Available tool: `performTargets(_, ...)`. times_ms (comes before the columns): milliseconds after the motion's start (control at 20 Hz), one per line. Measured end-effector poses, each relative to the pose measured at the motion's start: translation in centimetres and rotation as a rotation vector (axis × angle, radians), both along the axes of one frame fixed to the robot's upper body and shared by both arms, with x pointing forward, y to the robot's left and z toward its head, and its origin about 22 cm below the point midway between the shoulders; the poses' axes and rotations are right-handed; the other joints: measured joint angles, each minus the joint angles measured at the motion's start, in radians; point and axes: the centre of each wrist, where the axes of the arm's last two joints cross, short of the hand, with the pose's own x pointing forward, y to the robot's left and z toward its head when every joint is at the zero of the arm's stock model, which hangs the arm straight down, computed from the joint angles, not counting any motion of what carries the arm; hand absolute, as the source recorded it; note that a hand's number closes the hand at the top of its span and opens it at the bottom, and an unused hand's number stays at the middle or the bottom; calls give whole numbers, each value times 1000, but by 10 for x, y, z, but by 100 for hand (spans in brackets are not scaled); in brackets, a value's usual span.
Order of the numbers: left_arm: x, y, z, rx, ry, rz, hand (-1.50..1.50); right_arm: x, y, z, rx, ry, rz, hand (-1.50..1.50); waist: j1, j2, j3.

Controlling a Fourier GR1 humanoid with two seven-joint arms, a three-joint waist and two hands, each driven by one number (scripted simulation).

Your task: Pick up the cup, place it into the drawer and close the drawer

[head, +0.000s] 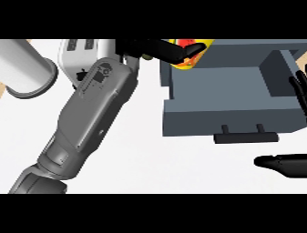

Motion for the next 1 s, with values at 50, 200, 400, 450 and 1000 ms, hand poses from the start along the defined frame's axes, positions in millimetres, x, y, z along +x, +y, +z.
performTargets(50, 3, -4, 1, -2, 15, 2, 150, 1, -1, -2, 2, 1, 4, -150, -3, 1, 0)
performTargets(200, 6, -16, 2, 9, 54, 10, 150, -1, 1, 2, -1, 2, 7, -150, -8, 2, 0)
performTargets(400, 9, -25, -9, 42, 89, 30, 150, 1, 0, 0, -3, 2, 13, -150, -16, 4, 0)
performTargets(450, 8, -28, -12, 54, 95, 31, 150, 0, 0, 0, -4, 1, 14, -150, -18, 4, 0)
performTargets(1000, 6, -42, -35, 199, 156, 65, 150, 6, 1, -2, -8, -11, 32, -150, -40, 9, 1)
